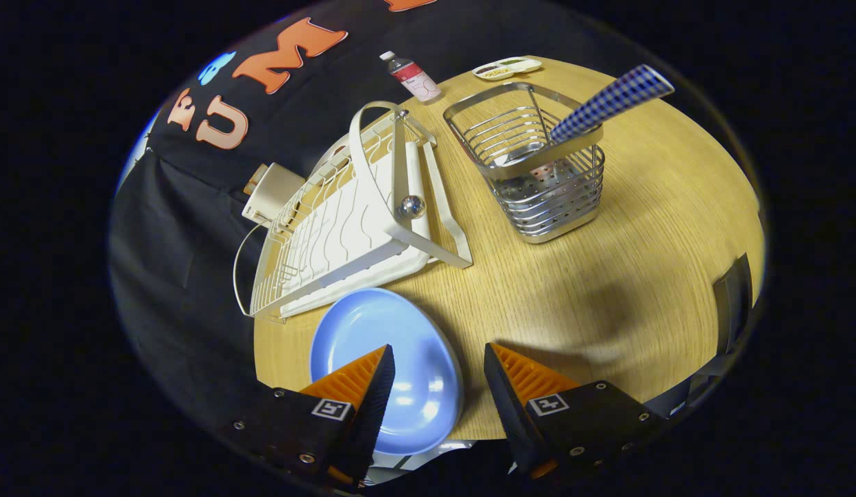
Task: Take the plate from the dish rack, then take the spoon from the basket and place it into the plate.
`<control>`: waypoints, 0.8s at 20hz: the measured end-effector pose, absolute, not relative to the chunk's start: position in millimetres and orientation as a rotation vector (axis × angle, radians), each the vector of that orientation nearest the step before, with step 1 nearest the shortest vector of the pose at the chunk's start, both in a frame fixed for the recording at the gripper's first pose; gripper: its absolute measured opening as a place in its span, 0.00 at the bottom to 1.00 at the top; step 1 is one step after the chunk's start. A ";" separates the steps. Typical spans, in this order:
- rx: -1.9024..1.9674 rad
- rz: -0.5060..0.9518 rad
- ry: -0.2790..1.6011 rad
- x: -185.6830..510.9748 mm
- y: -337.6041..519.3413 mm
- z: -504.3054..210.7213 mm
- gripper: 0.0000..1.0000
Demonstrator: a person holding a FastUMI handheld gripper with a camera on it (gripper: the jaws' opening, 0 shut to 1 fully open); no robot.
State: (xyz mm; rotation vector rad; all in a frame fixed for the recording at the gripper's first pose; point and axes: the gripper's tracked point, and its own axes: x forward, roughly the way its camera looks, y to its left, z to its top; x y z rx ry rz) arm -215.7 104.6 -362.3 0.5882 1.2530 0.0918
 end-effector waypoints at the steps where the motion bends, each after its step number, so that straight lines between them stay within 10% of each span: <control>1: 0.570 0.100 1.244 -218.5 100.7 -358.4 0.80; 16: 0.070 -0.029 0.778 -158.8 -34.1 -289.4 0.82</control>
